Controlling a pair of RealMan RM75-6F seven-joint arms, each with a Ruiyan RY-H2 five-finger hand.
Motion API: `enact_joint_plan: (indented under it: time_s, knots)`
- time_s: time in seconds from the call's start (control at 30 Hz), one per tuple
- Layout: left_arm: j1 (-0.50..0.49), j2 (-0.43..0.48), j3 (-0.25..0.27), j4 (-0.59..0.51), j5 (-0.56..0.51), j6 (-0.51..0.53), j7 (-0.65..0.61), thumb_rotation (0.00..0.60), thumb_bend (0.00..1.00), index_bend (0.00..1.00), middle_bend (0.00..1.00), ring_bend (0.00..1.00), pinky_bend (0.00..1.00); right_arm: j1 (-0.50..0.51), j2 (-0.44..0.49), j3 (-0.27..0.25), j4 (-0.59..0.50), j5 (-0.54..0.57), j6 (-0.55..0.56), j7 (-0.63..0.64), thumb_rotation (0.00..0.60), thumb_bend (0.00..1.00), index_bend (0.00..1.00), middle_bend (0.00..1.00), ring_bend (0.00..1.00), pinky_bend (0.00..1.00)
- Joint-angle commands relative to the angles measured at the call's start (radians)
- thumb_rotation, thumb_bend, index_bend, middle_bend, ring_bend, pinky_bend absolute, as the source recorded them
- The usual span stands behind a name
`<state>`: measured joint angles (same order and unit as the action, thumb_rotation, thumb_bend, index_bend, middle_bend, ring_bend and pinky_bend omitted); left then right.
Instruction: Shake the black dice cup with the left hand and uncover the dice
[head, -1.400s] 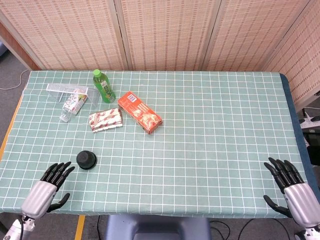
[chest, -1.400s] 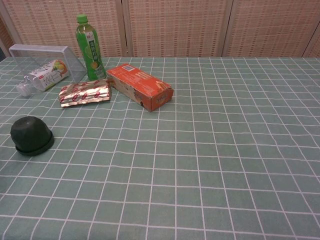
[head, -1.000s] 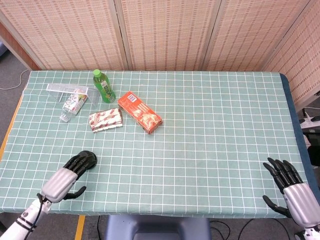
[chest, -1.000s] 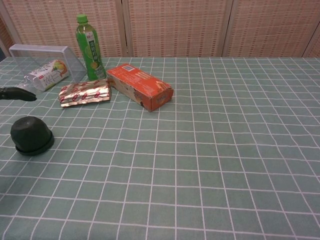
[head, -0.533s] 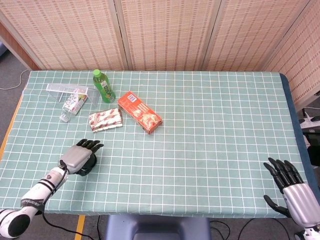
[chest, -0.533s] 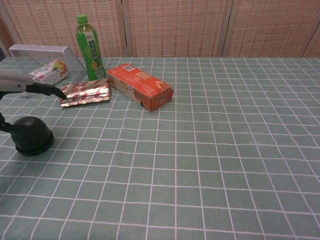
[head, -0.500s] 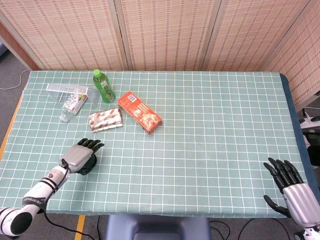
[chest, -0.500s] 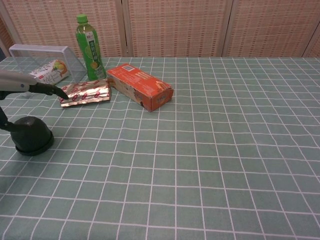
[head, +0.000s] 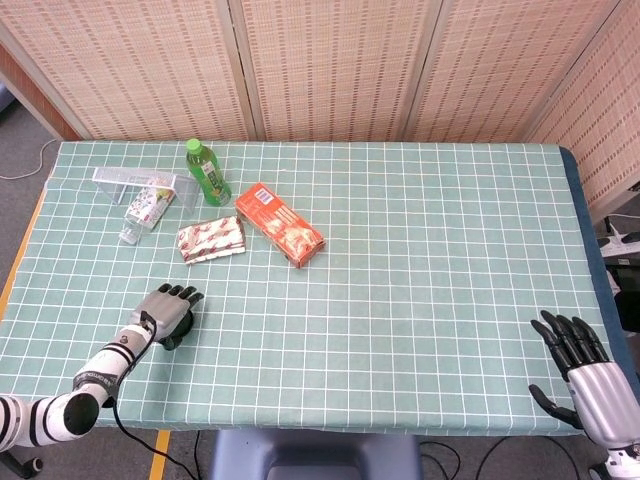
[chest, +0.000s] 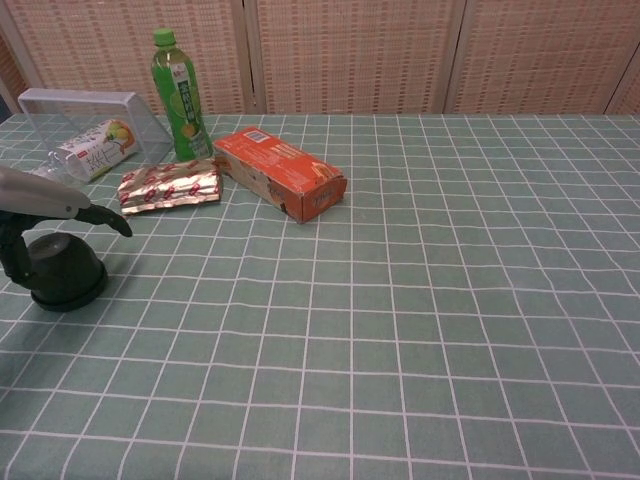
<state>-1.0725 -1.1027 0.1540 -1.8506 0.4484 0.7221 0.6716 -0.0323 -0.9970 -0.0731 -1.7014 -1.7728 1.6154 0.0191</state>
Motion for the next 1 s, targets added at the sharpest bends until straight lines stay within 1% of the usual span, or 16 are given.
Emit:
enact_joint_plan:
  time_s: [0.03,0.1,0.27,0.4,0.6,1.0]
  knots:
    - [-0.021,-0.017,0.017,0.018,-0.025,-0.009,0.008,0.6,0.37,0.0,0.0,0.0,0.09,-0.001,0.0,-0.002,0.0,-0.003,0.001,0.001,0.6,0.2,0.0,0.0,0.0,0.0]
    - [-0.038,-0.024,0.03,0.024,-0.045,-0.006,0.018,0.6,0.37,0.0,0.0,0.0,0.1,-0.002,0.0,-0.001,0.0,-0.004,0.004,0.003,0.6,0.2,0.0,0.0,0.0,0.0]
    - [-0.06,-0.042,0.062,0.028,-0.063,0.036,0.046,0.6,0.37,0.0,0.0,0.0,0.17,0.0,0.003,-0.002,0.003,-0.004,0.002,0.01,0.6,0.2,0.0,0.0,0.0,0.0]
    - [-0.065,-0.058,0.083,0.034,-0.074,0.062,0.062,0.6,0.37,0.0,0.0,0.0,0.19,0.001,0.003,-0.001,0.004,-0.003,0.001,0.014,0.6,0.2,0.0,0.0,0.0,0.0]
    - [-0.065,-0.066,0.088,0.047,-0.07,0.064,0.051,0.6,0.37,0.03,0.0,0.0,0.2,-0.001,0.002,-0.003,0.003,-0.008,0.004,0.012,0.6,0.2,0.0,0.0,0.0,0.0]
    - [-0.075,-0.079,0.095,0.05,-0.053,0.078,0.053,0.6,0.36,0.09,0.04,0.0,0.2,0.003,0.003,-0.002,0.004,-0.004,-0.003,0.015,0.6,0.2,0.0,0.0,0.0,0.0]
